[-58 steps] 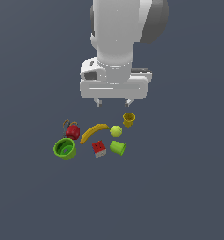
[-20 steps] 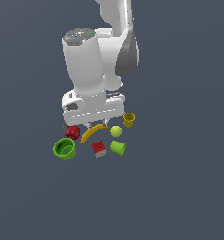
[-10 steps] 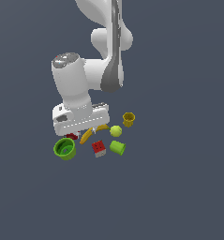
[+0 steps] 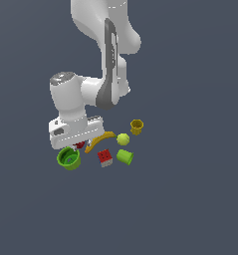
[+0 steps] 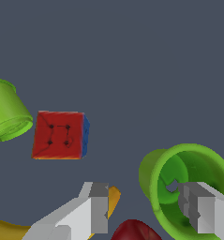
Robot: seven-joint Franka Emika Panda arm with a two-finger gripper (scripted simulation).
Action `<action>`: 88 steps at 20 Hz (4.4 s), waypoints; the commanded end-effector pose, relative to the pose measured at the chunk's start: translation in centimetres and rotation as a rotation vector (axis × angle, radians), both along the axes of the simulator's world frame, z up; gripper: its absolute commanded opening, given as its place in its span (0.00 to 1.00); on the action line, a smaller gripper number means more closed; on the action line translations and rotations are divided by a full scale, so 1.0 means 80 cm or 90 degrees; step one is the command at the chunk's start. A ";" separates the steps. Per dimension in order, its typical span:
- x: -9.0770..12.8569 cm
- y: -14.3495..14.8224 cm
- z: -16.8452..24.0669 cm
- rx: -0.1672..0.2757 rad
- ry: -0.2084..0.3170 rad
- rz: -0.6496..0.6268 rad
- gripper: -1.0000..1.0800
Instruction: Pick up a designated object from a clutter of objects.
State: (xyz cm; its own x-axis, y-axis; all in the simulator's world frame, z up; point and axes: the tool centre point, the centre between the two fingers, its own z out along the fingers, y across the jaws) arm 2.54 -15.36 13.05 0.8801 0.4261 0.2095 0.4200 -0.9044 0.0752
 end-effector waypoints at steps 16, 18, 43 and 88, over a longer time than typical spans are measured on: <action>-0.015 -0.040 -0.038 -0.030 -0.021 0.039 0.62; -0.014 -0.040 -0.040 -0.030 -0.021 0.039 0.62; -0.008 -0.040 -0.069 -0.031 -0.023 0.040 0.00; -0.124 0.172 0.323 -0.034 -0.022 0.039 0.00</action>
State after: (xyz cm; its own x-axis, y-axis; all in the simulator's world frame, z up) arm -6.99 -2.26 37.52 0.8448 0.4906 0.2137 0.4715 -0.8713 0.1365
